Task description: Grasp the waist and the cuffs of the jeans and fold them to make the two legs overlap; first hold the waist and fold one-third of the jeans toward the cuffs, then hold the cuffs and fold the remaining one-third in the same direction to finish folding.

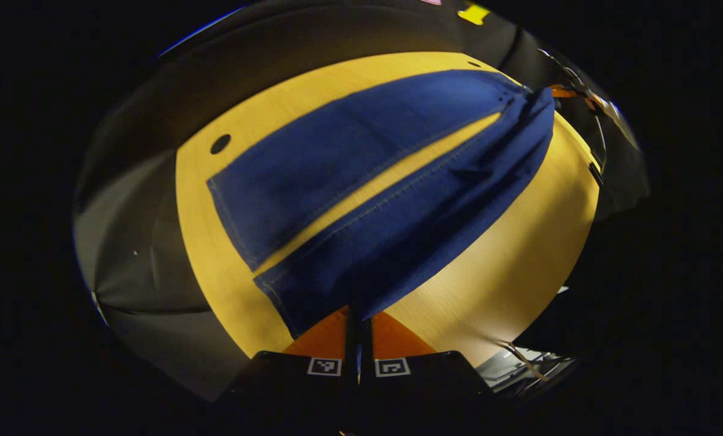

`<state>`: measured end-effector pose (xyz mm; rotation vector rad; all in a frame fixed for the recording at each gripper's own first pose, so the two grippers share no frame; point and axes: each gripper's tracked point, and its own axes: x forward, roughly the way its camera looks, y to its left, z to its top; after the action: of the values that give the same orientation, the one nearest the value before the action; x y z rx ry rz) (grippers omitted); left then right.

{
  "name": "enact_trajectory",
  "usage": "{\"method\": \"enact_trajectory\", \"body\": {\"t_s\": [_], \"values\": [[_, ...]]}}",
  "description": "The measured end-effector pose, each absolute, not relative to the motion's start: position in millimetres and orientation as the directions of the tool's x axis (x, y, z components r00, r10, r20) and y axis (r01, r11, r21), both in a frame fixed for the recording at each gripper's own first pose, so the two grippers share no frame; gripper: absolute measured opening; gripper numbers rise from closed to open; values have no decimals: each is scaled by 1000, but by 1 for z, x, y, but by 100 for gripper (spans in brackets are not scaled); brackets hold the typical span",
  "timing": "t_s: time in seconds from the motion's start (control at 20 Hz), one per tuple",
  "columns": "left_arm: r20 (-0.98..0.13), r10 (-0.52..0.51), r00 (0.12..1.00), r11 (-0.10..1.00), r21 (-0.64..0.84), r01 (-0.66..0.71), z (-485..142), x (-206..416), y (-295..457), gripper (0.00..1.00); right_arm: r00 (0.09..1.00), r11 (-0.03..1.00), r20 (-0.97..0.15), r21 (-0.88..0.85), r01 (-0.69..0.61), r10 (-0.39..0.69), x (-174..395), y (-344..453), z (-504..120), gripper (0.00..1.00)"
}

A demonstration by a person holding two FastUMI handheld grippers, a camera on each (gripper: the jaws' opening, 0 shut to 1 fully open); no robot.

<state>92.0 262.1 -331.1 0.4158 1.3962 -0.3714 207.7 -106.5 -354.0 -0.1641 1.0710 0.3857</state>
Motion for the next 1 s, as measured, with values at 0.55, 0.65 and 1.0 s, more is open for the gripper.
{"method": "enact_trajectory", "body": {"t_s": [0.55, 0.65, 1.0], "values": [[-975, 11, 221, 954, 76, 289, -347, 246, 300, 6, 541, 969, -829, 4, -248, 142, 352, -81, -352, 6], [-978, -4, 209, 978, 39, 205, -363, 267, 303, 6, 515, 969, -851, -34, -247, 101, 369, -76, -376, 6], [-965, 155, 211, 978, 179, 103, -416, 309, 329, 24, 425, 995, -903, 22, -96, 61, 394, -72, -451, 7]]}}
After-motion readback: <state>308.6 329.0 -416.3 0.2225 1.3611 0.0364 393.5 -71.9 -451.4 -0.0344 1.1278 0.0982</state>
